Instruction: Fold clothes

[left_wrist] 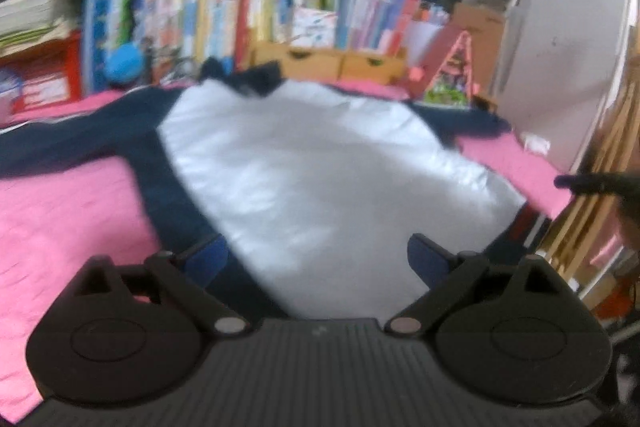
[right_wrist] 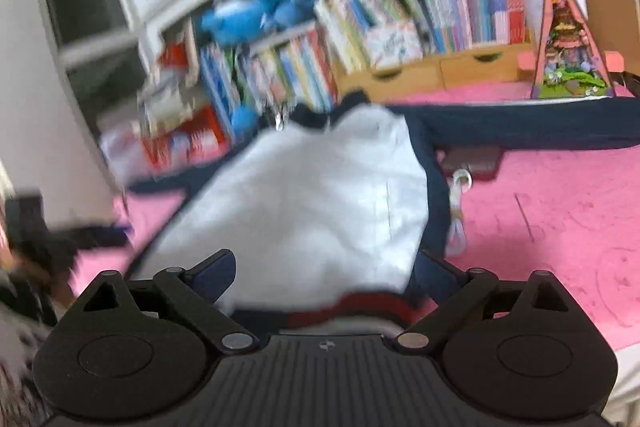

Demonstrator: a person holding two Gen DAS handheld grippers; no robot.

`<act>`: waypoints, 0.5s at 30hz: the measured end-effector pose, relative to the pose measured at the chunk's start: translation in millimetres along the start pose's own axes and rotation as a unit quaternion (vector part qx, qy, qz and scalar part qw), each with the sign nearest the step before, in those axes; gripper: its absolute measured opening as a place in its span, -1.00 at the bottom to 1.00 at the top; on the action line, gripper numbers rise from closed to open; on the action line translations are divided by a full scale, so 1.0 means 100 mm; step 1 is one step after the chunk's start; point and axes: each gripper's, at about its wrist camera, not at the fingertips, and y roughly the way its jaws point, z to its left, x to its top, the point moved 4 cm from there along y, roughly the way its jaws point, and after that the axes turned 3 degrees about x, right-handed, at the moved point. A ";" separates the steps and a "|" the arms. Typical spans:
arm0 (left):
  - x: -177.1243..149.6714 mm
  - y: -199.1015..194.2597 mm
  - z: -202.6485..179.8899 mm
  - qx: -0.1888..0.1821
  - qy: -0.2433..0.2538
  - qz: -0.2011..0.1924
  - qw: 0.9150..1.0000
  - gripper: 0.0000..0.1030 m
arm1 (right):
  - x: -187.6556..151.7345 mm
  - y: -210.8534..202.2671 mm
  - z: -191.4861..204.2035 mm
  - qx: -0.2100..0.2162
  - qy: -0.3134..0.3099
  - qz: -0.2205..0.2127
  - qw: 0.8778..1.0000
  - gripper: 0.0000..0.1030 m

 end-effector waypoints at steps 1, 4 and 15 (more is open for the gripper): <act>-0.05 0.10 -0.04 0.010 0.006 0.016 1.000 0.81 | 0.03 0.05 -0.02 -0.012 0.010 -0.005 1.000 0.65; -0.30 0.33 -0.09 0.067 0.048 0.084 0.993 0.25 | -0.08 0.34 -0.01 -0.050 0.009 0.039 0.998 -0.02; -0.53 -0.33 0.51 0.139 -0.023 0.090 0.986 0.24 | -0.51 0.32 0.13 -0.099 -0.169 0.133 0.972 -0.06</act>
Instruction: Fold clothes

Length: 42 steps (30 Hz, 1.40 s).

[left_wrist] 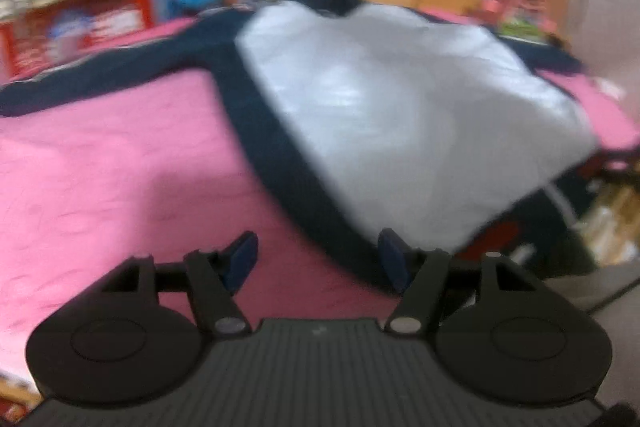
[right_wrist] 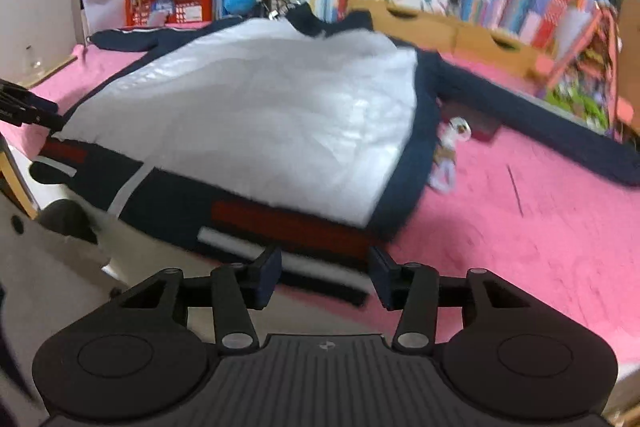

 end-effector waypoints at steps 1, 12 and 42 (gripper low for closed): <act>0.03 -0.06 0.10 0.000 -0.021 -0.012 1.000 0.24 | 0.02 -0.04 -0.05 0.002 0.016 0.004 1.000 -0.06; 0.30 0.27 -0.48 -0.118 -0.060 -0.079 0.988 0.33 | 0.73 0.29 0.38 0.058 0.037 -0.115 0.991 0.27; 2.11 3.04 -0.31 0.048 0.090 -0.042 0.994 -0.91 | 1.59 1.79 1.37 0.057 -0.013 -0.071 0.996 -0.22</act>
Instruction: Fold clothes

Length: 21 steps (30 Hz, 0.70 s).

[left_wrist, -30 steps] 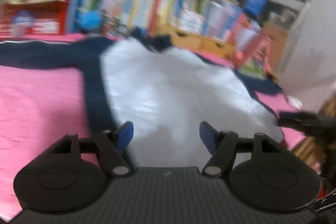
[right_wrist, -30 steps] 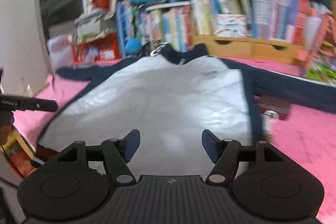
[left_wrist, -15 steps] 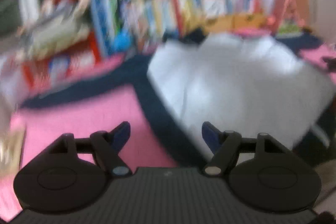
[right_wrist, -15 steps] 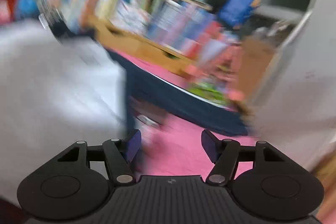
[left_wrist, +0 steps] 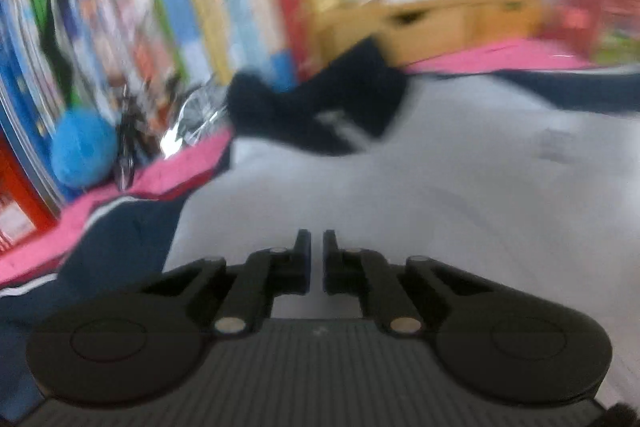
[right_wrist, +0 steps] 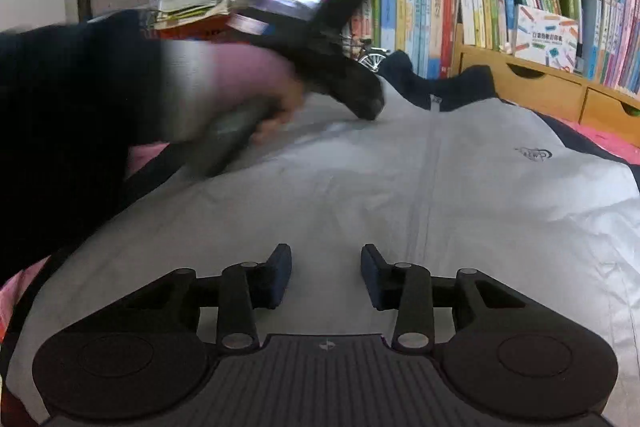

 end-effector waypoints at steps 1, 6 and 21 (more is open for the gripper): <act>0.10 0.18 0.09 0.012 -0.017 0.002 1.000 -0.92 | 0.00 0.00 0.01 -0.002 -0.002 0.000 1.000 -0.22; 0.49 0.77 0.41 0.047 -0.079 -0.003 0.996 -0.94 | -0.02 0.02 0.00 -0.006 -0.003 0.002 1.000 -0.20; 0.43 0.04 0.17 0.031 -0.053 -0.003 0.998 -0.68 | -0.07 -0.03 -0.02 0.000 0.009 0.003 1.000 -0.12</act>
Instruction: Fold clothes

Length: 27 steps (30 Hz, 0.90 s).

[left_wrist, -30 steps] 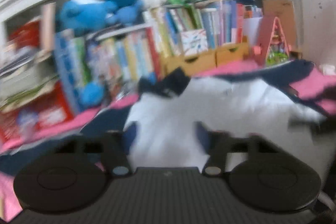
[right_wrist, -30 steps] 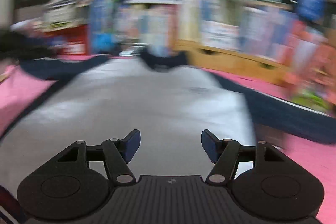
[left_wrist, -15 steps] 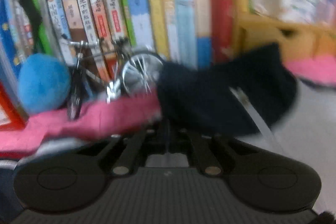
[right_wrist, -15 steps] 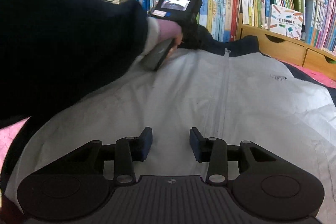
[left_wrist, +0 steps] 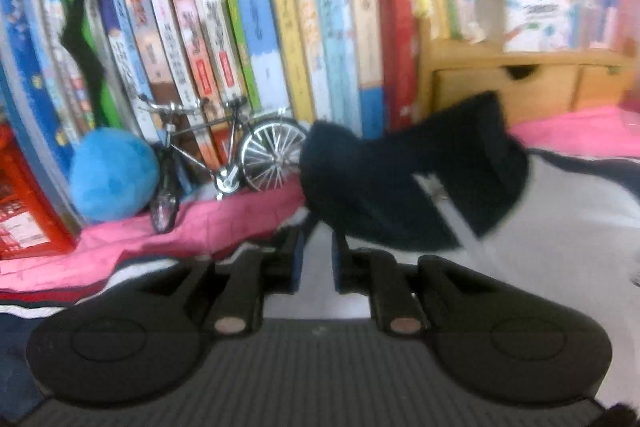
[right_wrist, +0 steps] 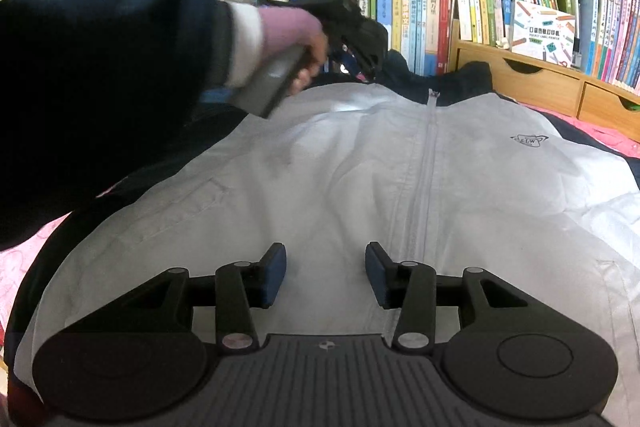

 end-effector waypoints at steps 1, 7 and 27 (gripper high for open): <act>0.01 -0.10 -0.04 -0.004 0.005 -0.003 1.000 -0.65 | 0.00 0.00 0.00 -0.001 0.000 0.000 1.000 -0.11; -0.13 -0.69 -0.19 -0.027 0.020 -0.012 0.999 -0.54 | 0.01 0.02 -0.01 -0.001 0.000 0.000 1.000 -0.04; -1.85 -2.51 -0.05 0.052 -0.088 0.013 0.995 0.16 | -0.73 -1.58 -1.25 -0.226 0.127 -0.022 0.966 0.42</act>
